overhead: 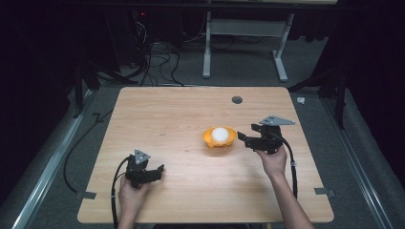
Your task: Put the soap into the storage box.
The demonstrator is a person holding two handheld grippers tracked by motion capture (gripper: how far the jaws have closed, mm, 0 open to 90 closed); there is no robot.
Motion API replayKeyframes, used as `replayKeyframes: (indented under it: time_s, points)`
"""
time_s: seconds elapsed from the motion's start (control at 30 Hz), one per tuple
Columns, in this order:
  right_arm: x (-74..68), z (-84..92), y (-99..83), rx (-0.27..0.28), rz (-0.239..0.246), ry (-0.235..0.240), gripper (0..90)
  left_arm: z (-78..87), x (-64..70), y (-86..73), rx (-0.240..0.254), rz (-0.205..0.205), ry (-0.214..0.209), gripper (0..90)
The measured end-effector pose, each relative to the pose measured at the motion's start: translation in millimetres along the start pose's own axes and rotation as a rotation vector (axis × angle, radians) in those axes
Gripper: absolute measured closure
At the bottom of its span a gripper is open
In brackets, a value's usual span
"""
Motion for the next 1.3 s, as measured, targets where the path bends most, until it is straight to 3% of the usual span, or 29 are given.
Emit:
replayKeyframes:
  time_s: [0.67,1.3]
  points:
    - [13.3,26.4,-15.5,0.03,-0.034,-0.026,29.4,0.0,0.0,0.0,0.0,-0.001,0.0,20.4]
    - [10.9,41.5,-33.1,0.043,-0.052,-0.02,29.5,-0.1,0.1,0.0,0.0,-0.001,0.001,20.4]
Point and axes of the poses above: each handheld gripper's, and its own axes: z roughly backward along the jaws, y roughly out of its top, x roughly to its right, the point moved 4 cm from there along -z, roughly forward along the jaws, and after that the axes turned 4 degrees about -y, right-handed, at the moved point
